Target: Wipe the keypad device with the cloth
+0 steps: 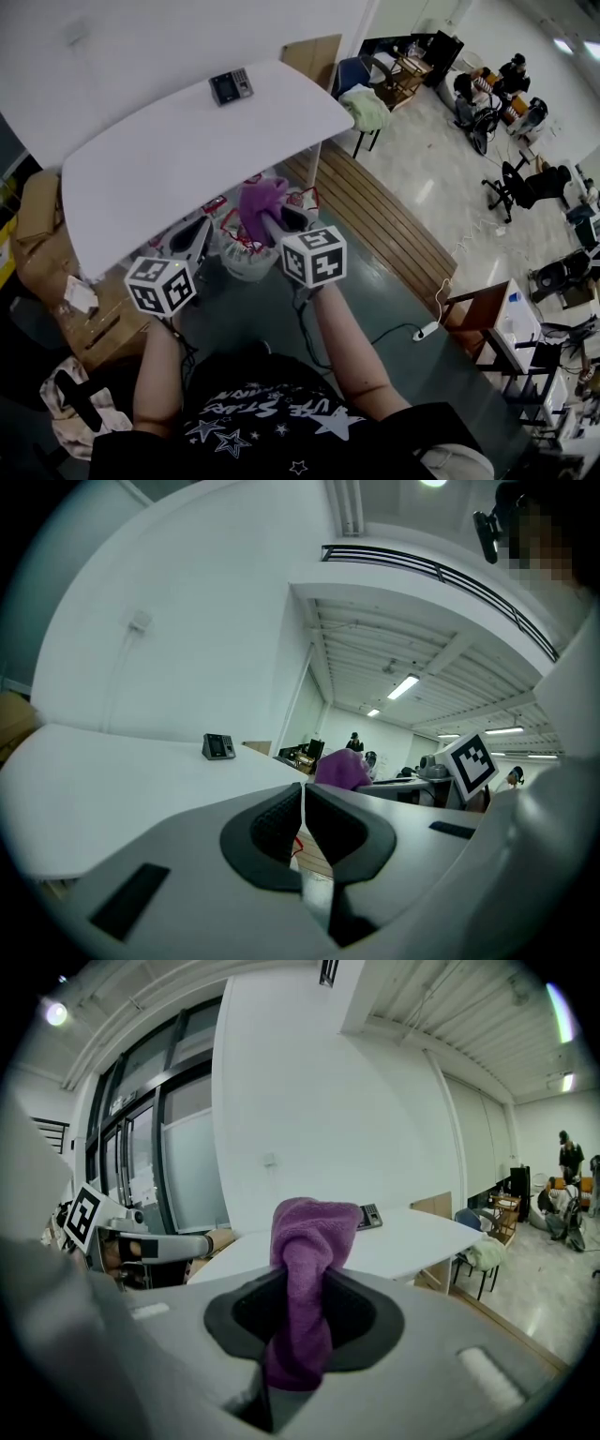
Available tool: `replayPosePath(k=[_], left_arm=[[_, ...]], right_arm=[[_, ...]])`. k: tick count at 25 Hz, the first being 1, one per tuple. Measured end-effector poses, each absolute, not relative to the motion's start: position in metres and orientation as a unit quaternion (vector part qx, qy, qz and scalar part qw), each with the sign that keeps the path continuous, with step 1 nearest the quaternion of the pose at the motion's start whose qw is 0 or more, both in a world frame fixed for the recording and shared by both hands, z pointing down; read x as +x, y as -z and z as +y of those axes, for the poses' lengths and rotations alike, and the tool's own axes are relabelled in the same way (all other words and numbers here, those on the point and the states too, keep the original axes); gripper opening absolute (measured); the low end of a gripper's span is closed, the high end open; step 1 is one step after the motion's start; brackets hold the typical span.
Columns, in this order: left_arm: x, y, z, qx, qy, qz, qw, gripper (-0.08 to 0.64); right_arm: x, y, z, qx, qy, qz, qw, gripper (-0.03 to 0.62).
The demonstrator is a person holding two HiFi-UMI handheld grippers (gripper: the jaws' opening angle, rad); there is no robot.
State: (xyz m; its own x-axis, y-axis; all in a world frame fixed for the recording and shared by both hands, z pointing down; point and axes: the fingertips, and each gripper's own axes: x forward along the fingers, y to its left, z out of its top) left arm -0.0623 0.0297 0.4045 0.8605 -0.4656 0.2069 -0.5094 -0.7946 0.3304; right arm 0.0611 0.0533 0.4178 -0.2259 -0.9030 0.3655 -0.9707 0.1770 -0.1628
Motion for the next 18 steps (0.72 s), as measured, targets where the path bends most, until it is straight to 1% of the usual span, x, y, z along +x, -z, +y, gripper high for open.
replayPosePath(k=[5, 11, 18], left_arm=[[-0.081, -0.403, 0.039, 0.946, -0.056, -0.254, 0.193, 0.020], [-0.119, -0.398, 0.039, 0.947, -0.060, -0.250, 0.191, 0.018], [-0.160, -0.395, 0.035, 0.950, -0.053, -0.242, 0.192, 0.018]], right_arm=[[0.040, -0.417, 0.054, 0.614, -0.184, -0.761, 0.096, 0.098], [-0.005, -0.411, 0.051, 0.609, -0.180, -0.765, 0.104, 0.098], [-0.040, -0.411, 0.053, 0.615, -0.182, -0.759, 0.114, 0.098]])
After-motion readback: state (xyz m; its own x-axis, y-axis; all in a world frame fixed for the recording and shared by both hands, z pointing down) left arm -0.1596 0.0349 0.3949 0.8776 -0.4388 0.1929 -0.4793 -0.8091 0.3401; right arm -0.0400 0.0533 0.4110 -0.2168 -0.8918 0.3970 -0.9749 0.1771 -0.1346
